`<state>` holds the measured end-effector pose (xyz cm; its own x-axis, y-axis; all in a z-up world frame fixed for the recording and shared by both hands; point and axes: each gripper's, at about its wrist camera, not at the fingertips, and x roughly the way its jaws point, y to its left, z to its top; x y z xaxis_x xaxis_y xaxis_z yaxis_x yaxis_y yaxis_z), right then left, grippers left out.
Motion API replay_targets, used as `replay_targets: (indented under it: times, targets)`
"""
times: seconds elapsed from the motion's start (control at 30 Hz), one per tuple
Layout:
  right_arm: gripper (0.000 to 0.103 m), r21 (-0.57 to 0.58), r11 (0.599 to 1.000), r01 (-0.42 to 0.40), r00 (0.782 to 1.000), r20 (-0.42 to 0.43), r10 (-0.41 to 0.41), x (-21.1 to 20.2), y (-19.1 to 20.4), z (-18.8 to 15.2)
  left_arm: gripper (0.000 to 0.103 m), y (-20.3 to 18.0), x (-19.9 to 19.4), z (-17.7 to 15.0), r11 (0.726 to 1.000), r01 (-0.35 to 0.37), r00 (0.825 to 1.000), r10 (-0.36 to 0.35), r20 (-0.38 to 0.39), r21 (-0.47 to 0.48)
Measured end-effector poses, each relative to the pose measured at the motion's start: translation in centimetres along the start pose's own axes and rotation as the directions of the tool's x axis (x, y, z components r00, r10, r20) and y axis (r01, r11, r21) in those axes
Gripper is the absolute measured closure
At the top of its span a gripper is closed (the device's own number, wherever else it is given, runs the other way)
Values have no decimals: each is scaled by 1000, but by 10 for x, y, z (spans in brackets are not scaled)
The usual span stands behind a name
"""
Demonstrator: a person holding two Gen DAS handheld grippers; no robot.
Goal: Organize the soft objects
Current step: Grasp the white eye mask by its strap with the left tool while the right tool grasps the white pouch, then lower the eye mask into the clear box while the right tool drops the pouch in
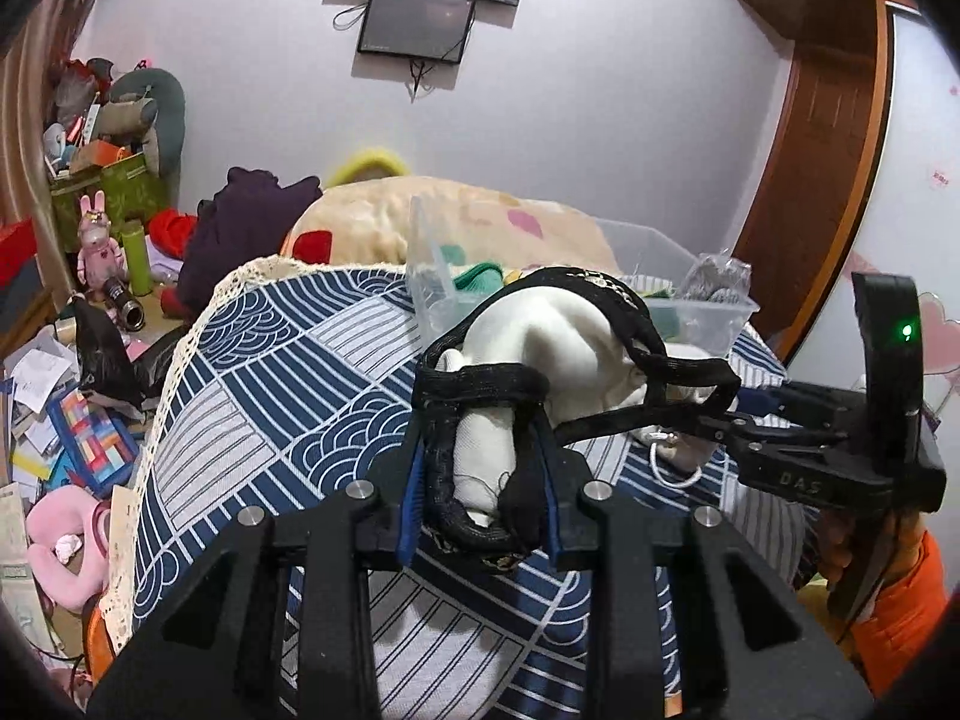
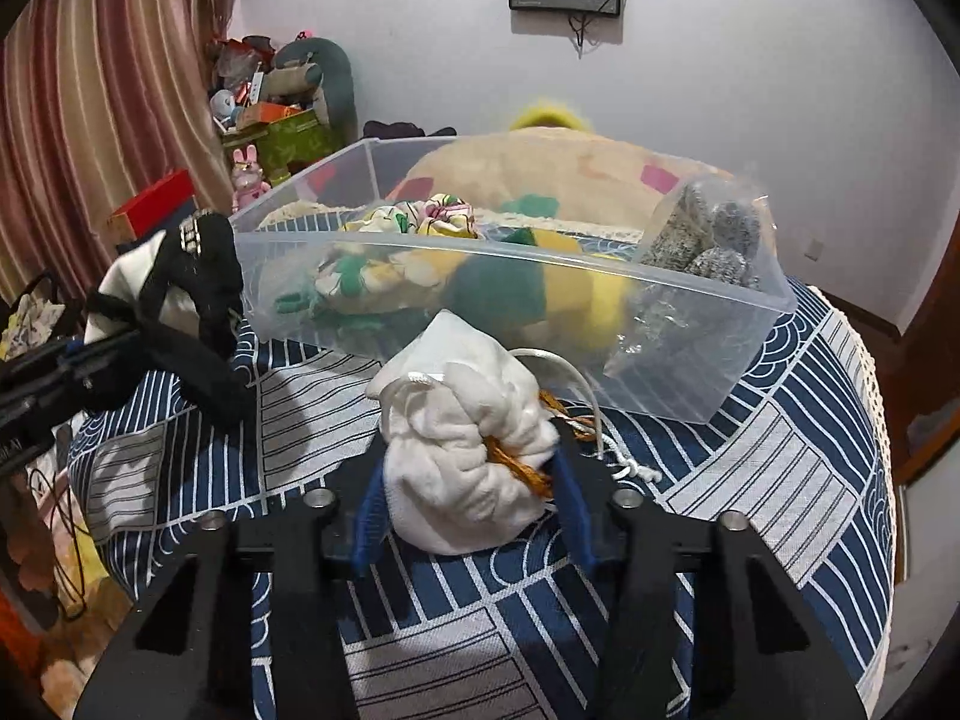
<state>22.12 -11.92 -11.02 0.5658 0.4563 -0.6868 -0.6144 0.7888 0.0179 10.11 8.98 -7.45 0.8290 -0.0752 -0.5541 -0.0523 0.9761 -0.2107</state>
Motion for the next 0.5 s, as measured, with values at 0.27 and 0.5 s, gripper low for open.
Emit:
replay_targets:
  times: [0.27,0.5]
  targets:
    - [75,3,1000,-13,999,42,12,-24,-7,-7,72,-11,-10,10,1000,18,999,-19,35,19]
    - [75,-2,1000,-6,989,145,7,-63,-15,-3,72,-16,-13,31,999,46,997,-47,67,24]
